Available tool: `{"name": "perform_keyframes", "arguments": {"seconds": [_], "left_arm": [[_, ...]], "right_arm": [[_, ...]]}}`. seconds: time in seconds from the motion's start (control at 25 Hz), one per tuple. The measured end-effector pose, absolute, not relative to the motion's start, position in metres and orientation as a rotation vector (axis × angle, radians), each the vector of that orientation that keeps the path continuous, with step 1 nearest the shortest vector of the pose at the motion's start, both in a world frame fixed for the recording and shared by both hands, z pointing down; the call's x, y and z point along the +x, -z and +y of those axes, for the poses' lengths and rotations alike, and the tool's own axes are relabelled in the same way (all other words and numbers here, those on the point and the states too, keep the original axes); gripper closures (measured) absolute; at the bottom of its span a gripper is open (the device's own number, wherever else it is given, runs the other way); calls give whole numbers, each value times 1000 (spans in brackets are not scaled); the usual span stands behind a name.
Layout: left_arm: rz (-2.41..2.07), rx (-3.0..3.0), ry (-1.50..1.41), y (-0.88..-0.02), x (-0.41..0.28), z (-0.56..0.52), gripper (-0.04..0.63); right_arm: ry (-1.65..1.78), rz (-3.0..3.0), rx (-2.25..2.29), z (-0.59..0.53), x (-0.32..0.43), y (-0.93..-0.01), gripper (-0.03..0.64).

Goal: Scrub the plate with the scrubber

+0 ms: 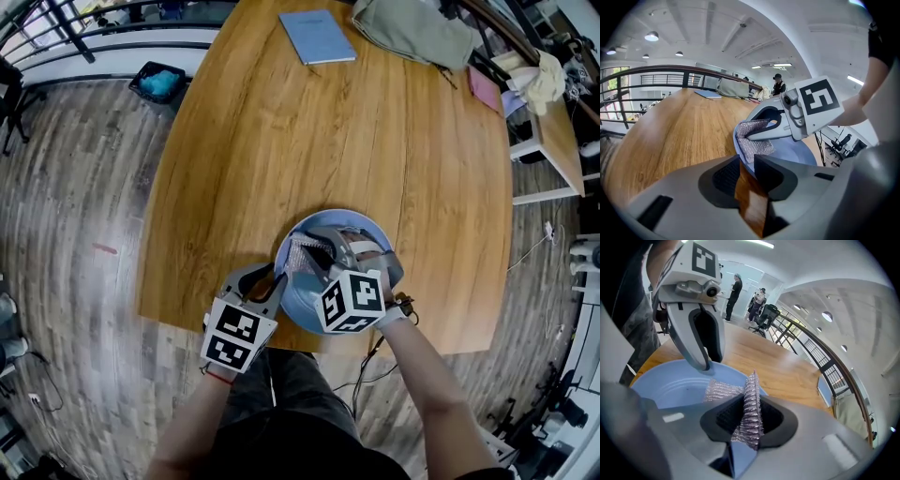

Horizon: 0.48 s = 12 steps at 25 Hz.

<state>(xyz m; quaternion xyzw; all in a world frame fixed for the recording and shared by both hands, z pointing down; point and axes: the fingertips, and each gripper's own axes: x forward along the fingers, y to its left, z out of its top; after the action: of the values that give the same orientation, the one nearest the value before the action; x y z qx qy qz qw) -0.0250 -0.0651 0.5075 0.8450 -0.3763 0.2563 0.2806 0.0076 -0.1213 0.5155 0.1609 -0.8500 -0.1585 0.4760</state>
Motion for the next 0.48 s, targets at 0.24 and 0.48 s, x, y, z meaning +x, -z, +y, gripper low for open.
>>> {"name": "perform_keyframes", "arguments": {"seconds": [0.24, 0.48], "left_arm": [[-1041, 2260, -720, -508, -25, -64, 512], [-1062, 2263, -745, -509, -26, -64, 511]], "right_arm": [[422, -1980, 528, -151, 41, -515, 531], [416, -1872, 627, -164, 85, -515, 532]]}}
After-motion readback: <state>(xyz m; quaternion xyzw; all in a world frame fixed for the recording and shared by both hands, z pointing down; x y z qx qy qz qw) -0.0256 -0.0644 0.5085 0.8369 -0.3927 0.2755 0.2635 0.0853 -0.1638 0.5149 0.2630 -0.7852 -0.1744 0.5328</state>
